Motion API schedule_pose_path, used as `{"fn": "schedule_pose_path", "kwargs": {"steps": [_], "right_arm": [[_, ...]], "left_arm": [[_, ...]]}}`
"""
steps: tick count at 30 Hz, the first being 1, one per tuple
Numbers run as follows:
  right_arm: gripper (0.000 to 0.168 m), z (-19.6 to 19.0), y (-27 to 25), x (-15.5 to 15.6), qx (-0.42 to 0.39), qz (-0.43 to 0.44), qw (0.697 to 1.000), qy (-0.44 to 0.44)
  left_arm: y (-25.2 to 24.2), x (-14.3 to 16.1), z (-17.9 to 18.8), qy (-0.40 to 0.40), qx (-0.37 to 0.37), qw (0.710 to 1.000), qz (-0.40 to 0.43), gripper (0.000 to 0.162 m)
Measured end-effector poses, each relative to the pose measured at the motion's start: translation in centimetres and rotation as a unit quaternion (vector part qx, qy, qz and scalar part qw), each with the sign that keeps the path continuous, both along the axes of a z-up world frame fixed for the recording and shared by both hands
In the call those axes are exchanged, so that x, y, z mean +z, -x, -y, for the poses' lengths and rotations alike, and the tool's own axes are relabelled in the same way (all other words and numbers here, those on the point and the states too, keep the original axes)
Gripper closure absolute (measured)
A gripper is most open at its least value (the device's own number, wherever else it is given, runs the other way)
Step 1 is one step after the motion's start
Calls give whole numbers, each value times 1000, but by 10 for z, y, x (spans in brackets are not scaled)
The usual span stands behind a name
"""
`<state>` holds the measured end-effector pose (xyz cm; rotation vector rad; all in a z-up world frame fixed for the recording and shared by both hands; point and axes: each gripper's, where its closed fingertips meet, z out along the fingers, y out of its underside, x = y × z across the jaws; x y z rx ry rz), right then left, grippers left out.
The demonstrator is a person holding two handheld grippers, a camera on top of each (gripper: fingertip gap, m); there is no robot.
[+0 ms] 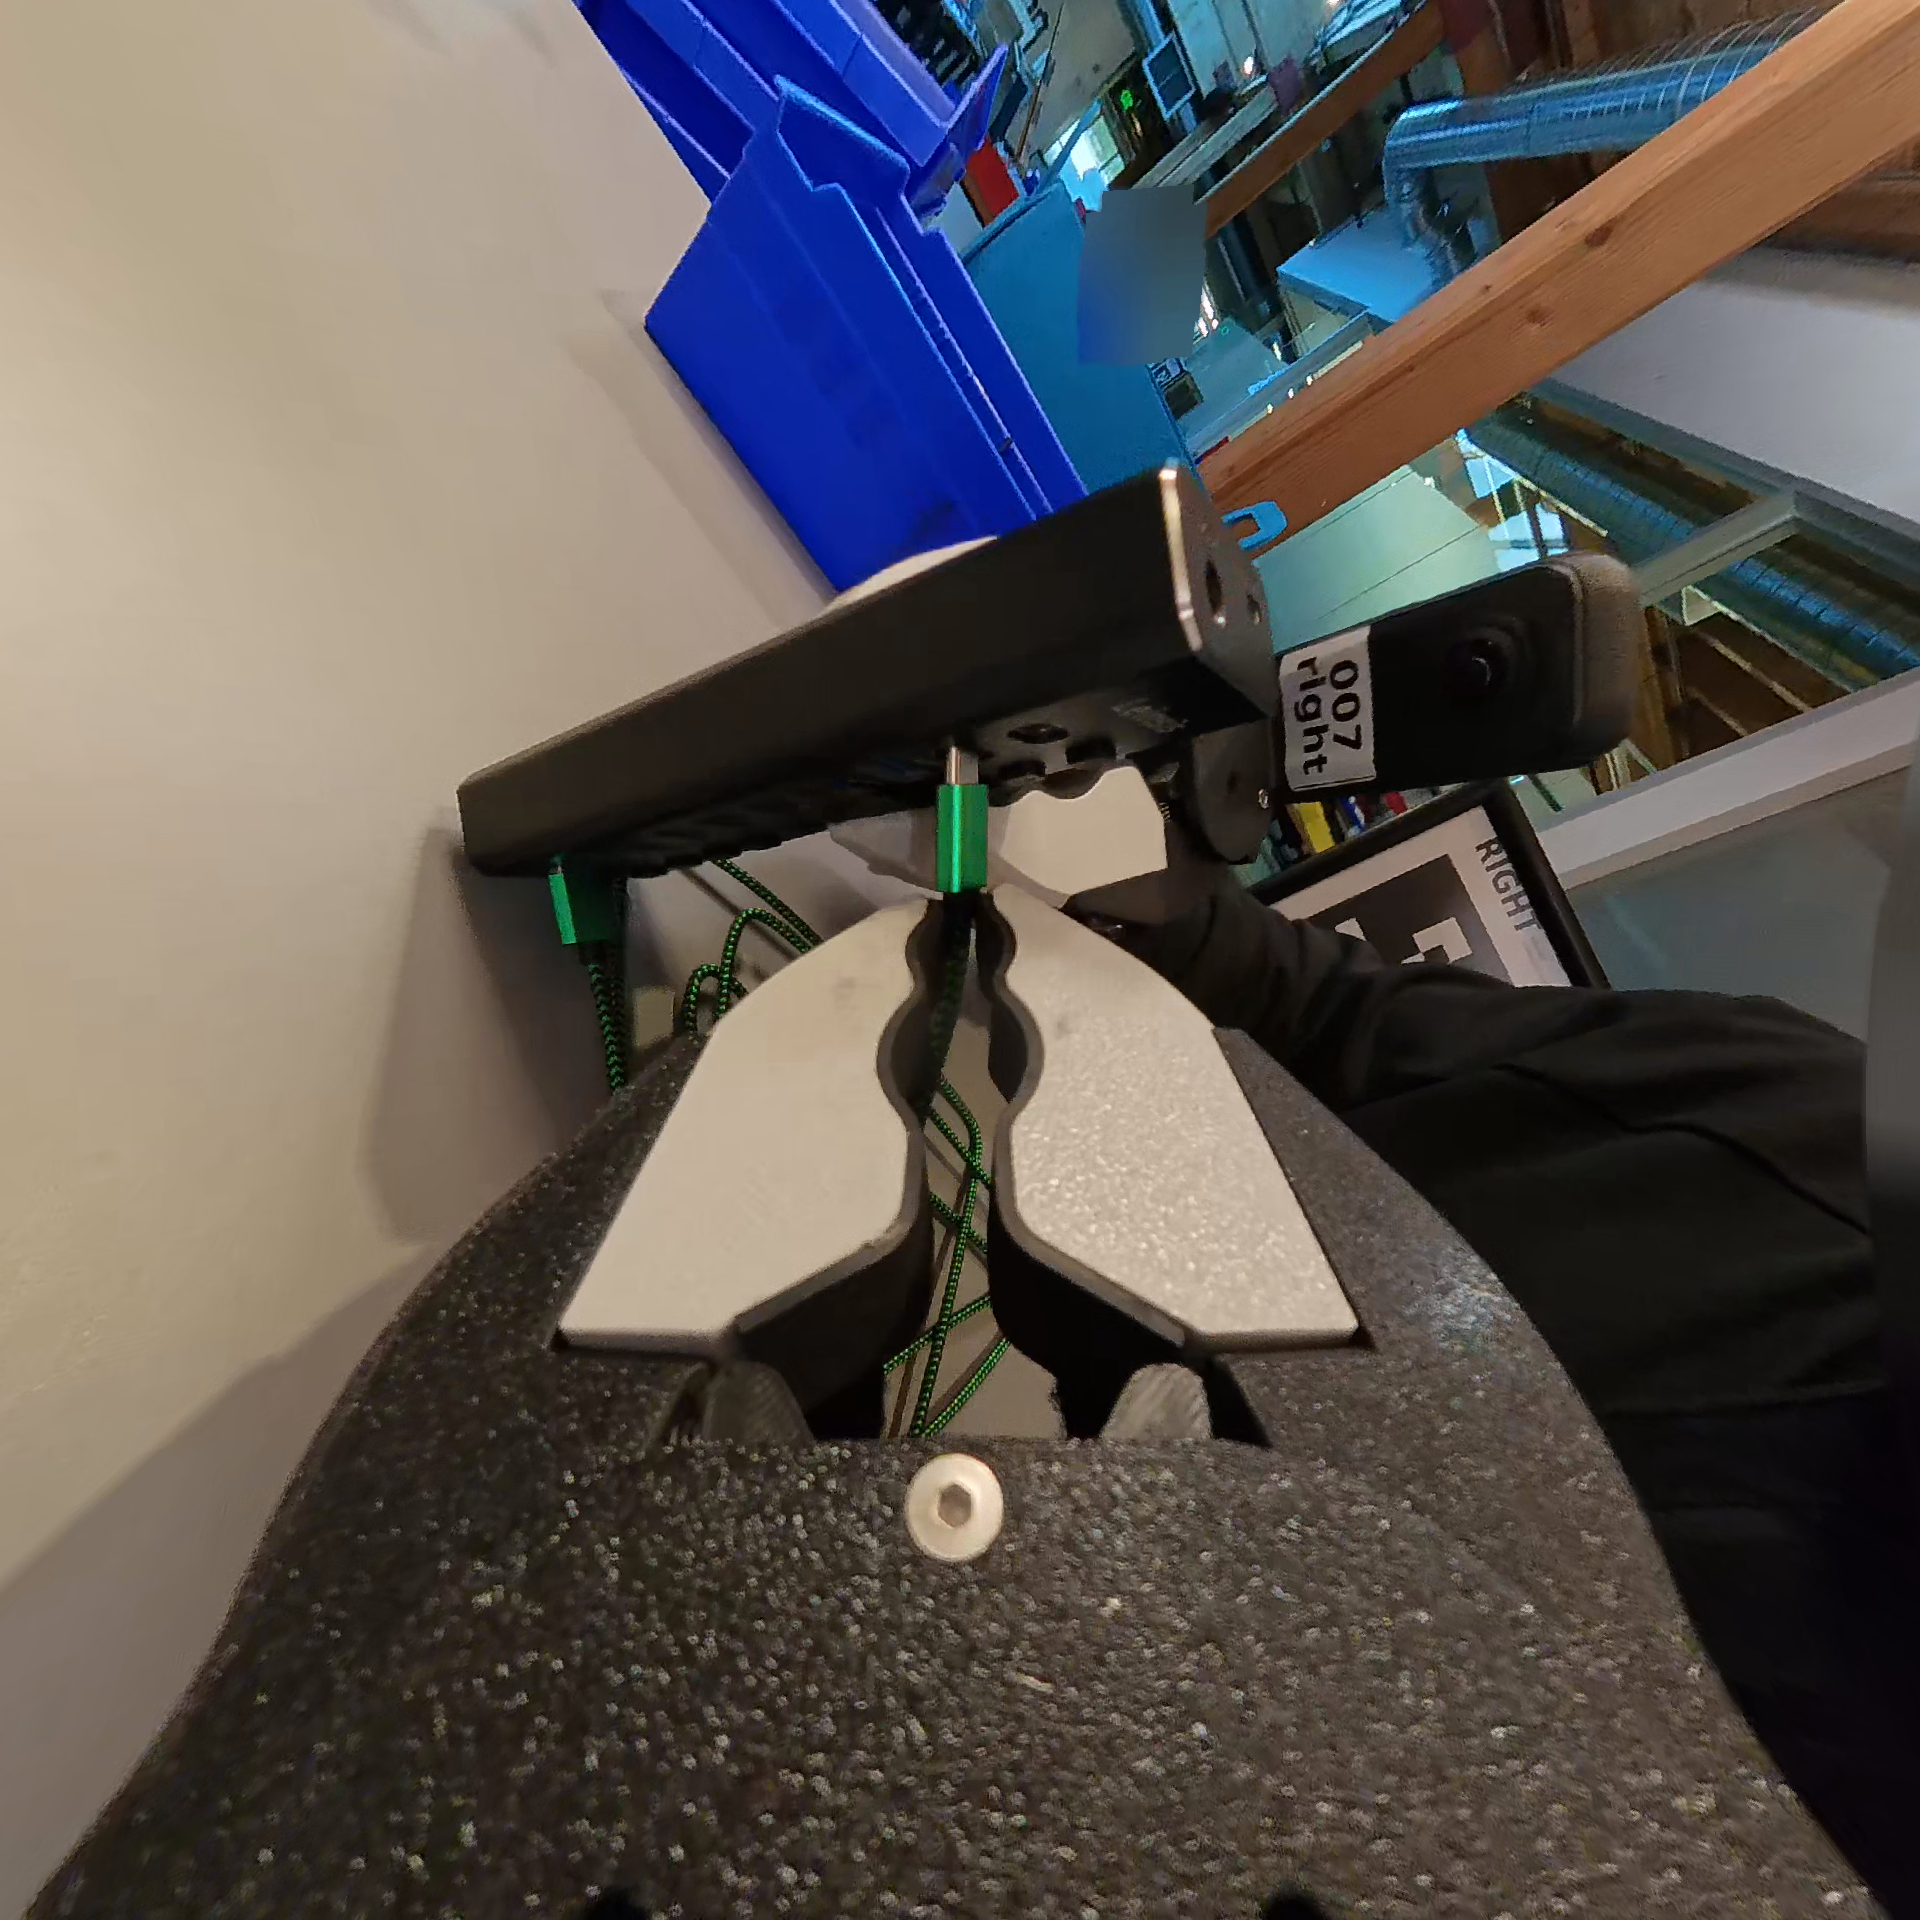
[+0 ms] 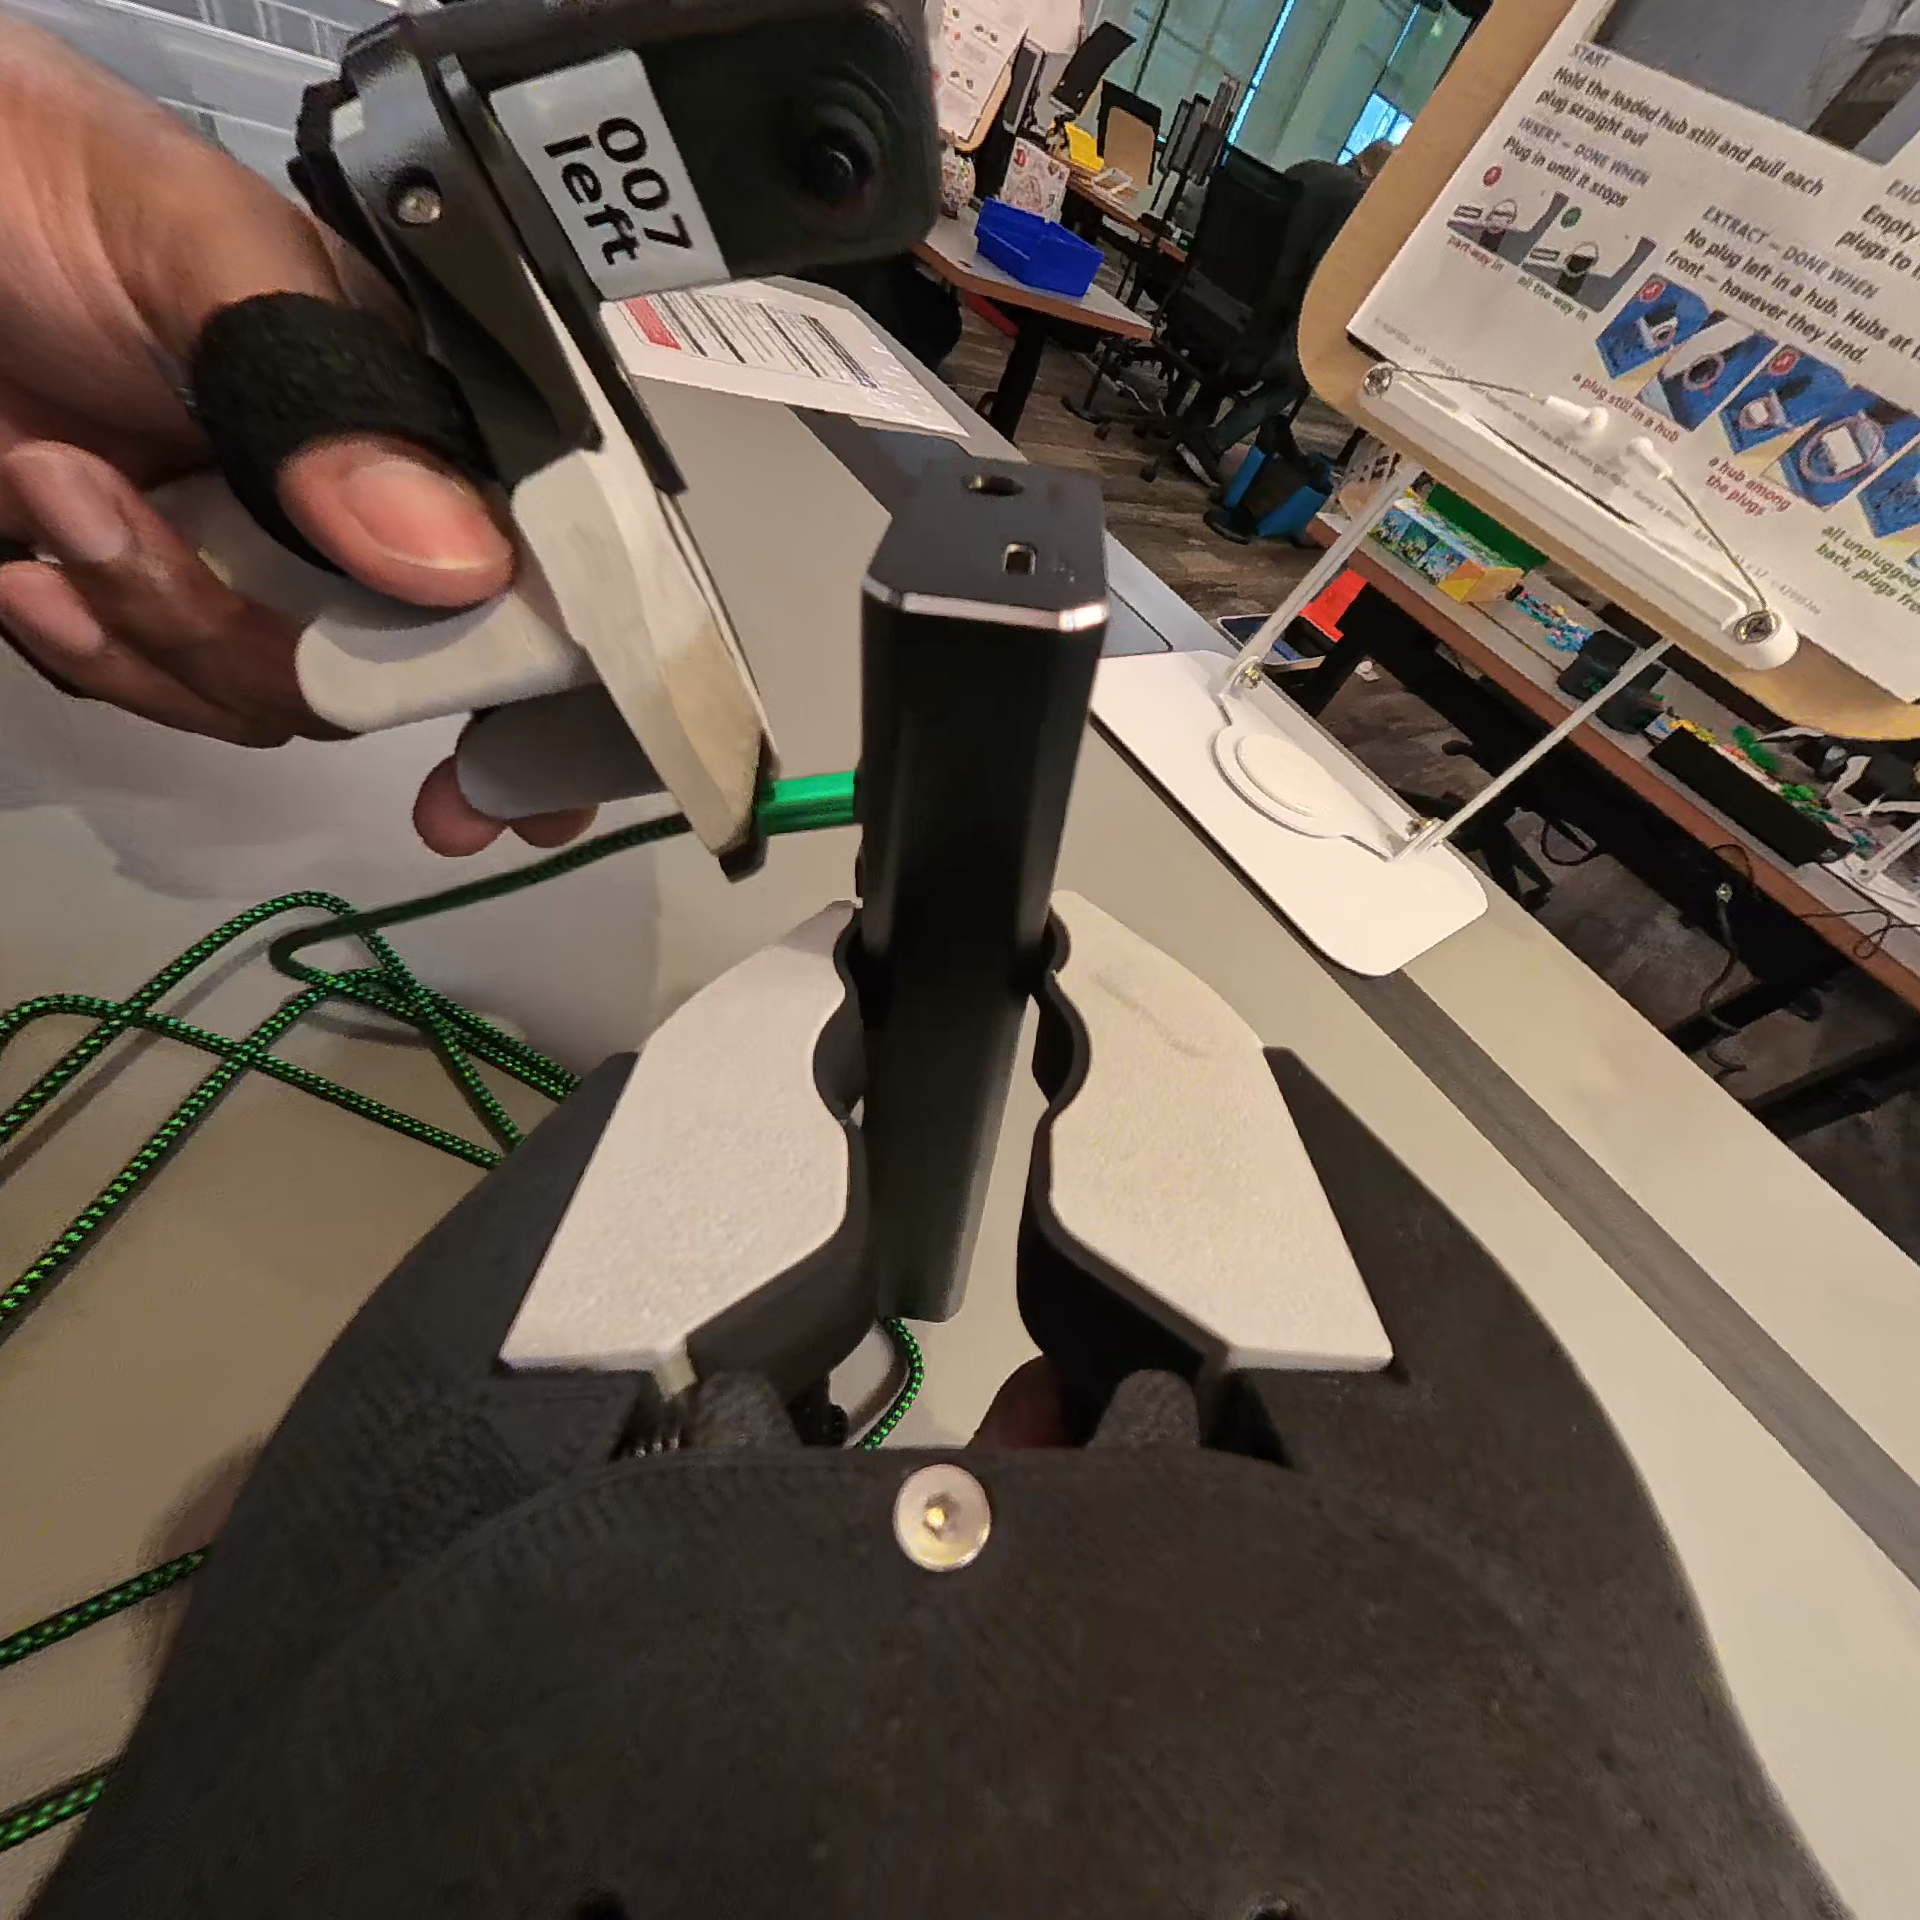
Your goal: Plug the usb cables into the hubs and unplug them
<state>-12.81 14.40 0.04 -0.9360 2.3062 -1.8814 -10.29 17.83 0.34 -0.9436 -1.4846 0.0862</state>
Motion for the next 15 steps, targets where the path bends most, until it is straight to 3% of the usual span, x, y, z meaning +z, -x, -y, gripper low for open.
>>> {"fn": "schedule_pose_path", "kwargs": {"steps": [15], "right_arm": [[140, -15, -2, 13, 37, -99, 994, 34]], "left_arm": [[-3, 11, -13, 35, -31, 999, 8, 158]]}}
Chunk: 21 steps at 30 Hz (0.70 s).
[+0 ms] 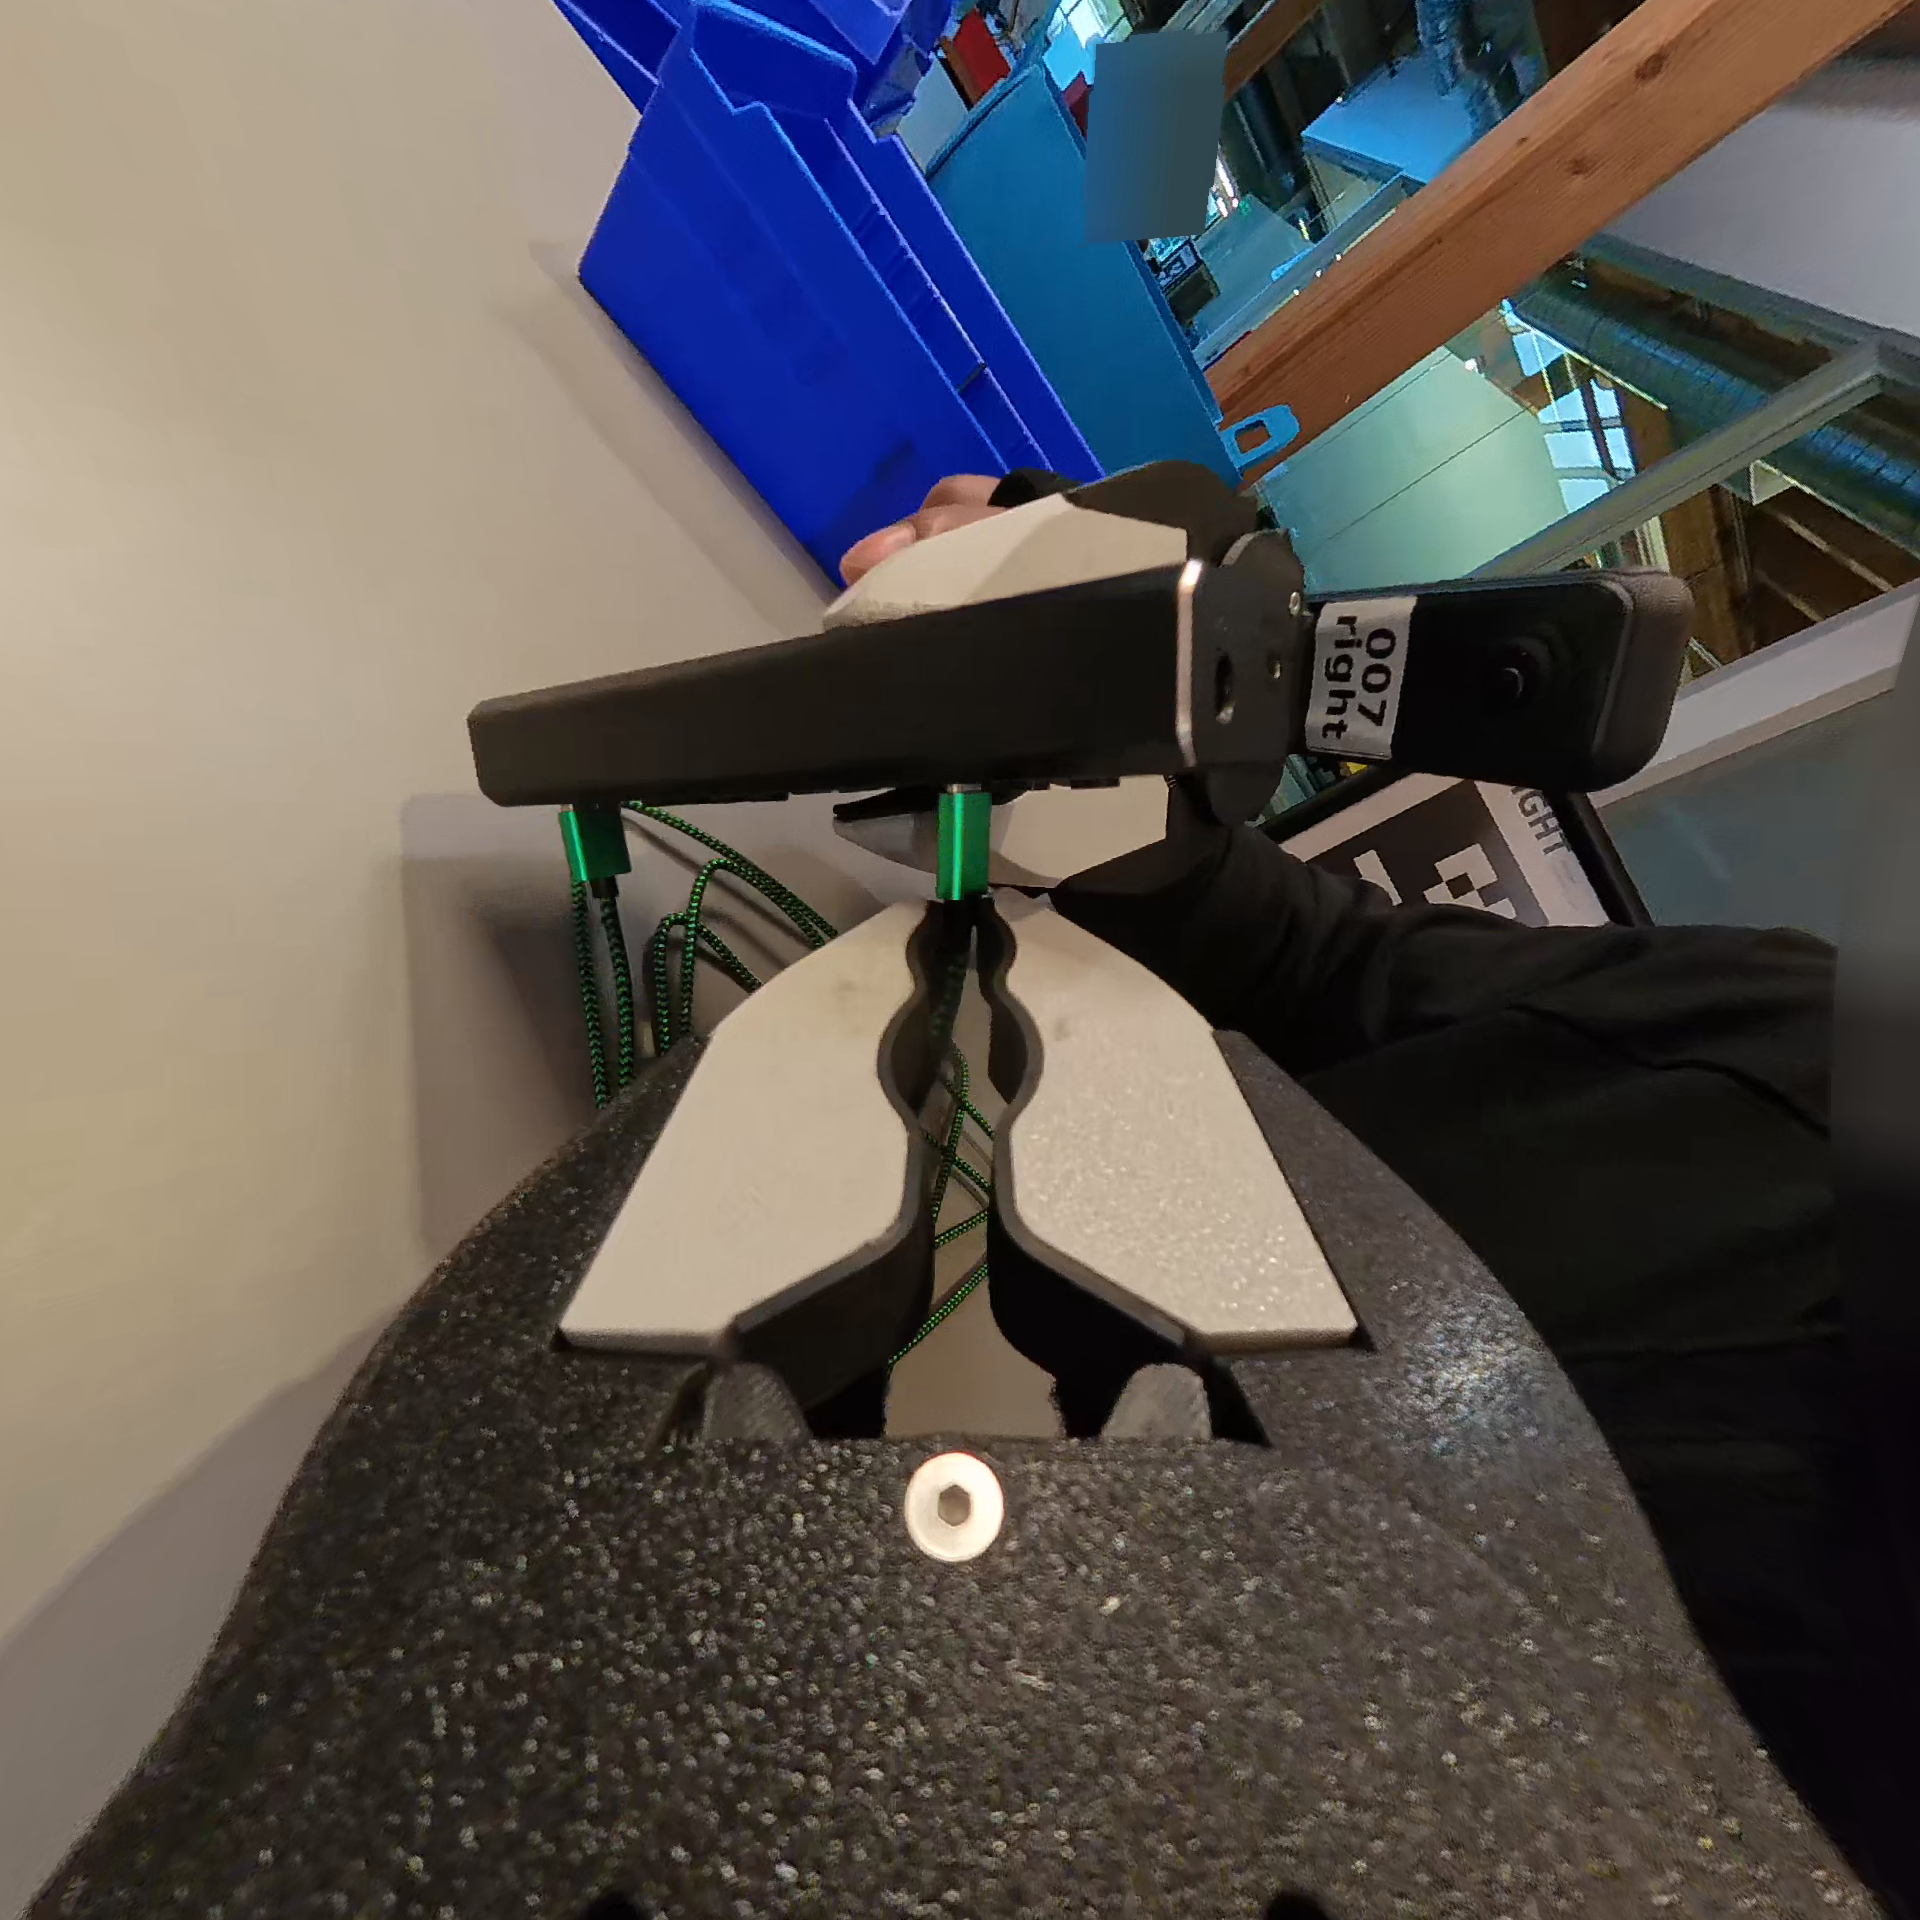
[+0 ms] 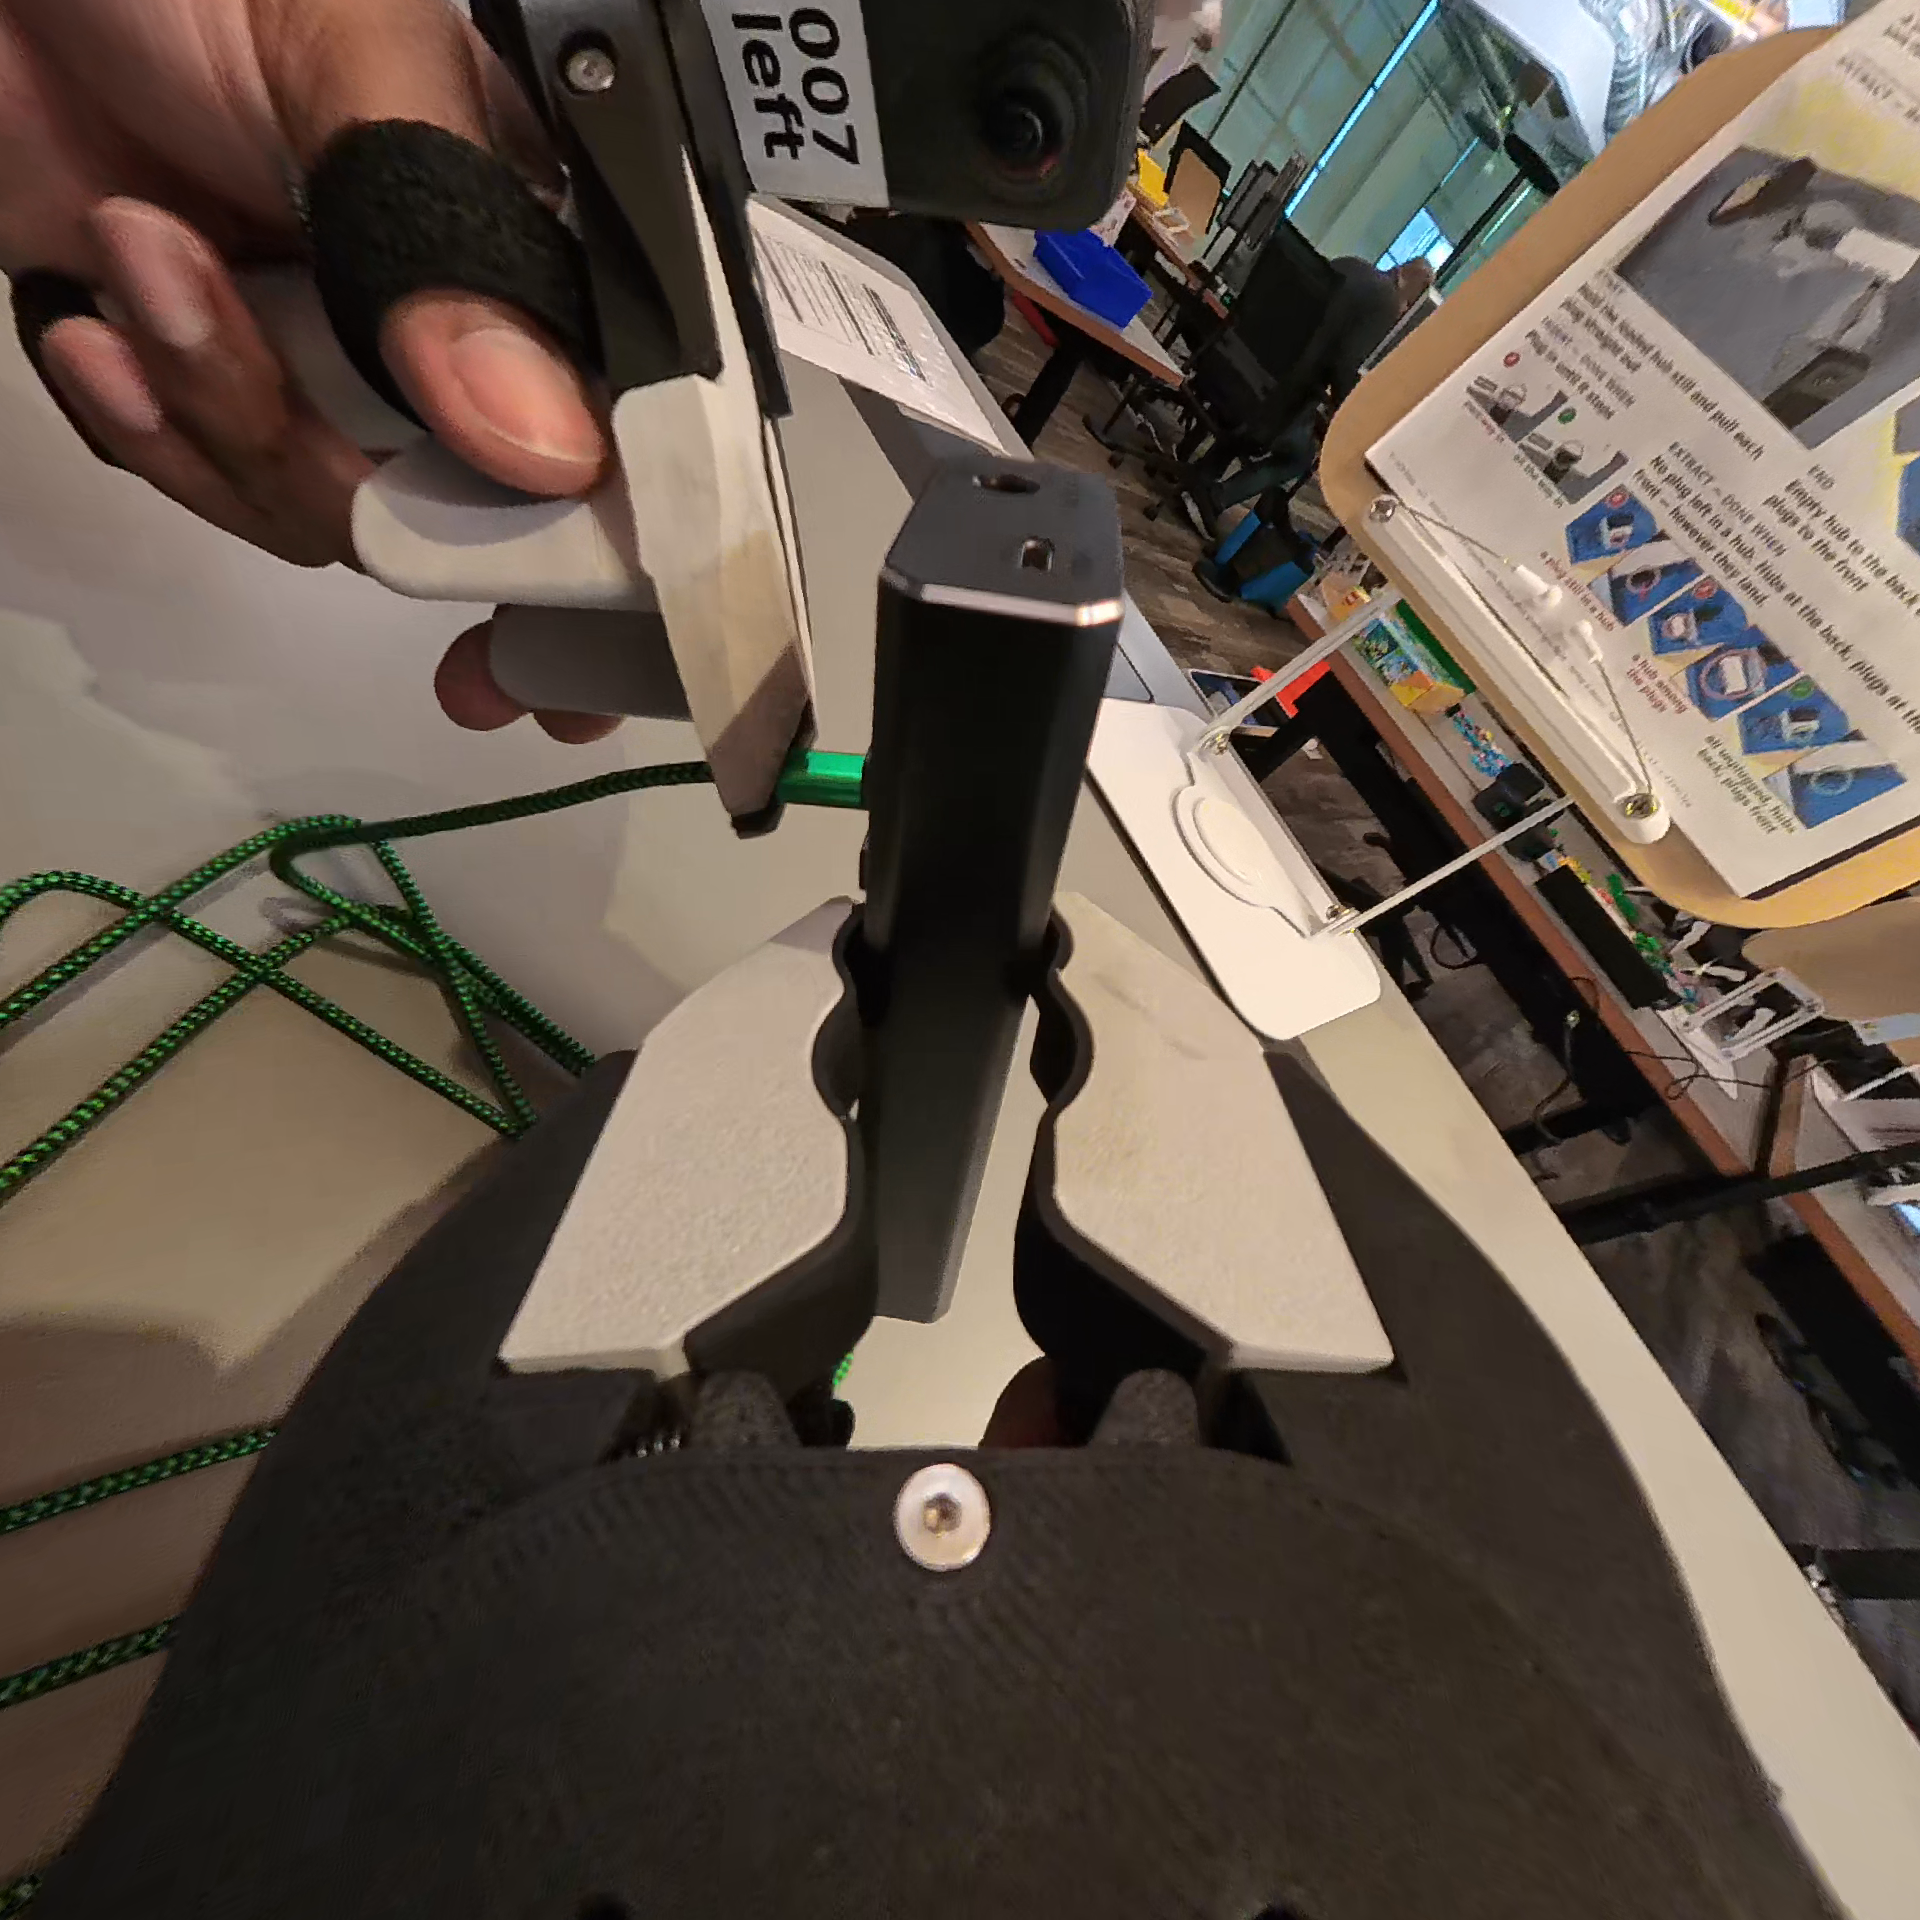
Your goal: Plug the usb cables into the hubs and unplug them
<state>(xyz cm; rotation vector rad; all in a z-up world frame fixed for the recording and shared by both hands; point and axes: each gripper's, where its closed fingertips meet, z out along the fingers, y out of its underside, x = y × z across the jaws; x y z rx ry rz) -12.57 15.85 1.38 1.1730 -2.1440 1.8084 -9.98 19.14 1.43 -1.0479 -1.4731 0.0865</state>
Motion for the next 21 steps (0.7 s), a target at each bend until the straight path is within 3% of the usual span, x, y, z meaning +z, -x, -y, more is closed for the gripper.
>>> {"fn": "schedule_pose_path", "kwargs": {"steps": [17, 21], "right_arm": [[139, -2, -11, 2, 3, -15, 1000, 11], [139, 2, -13, 1, 6, 21, 1000, -1]], "left_arm": [[-9, 7, -1, 34, -10, 999, 18, 159], [-10, 6, 3, 39, -2, 999, 0, 158]]}}
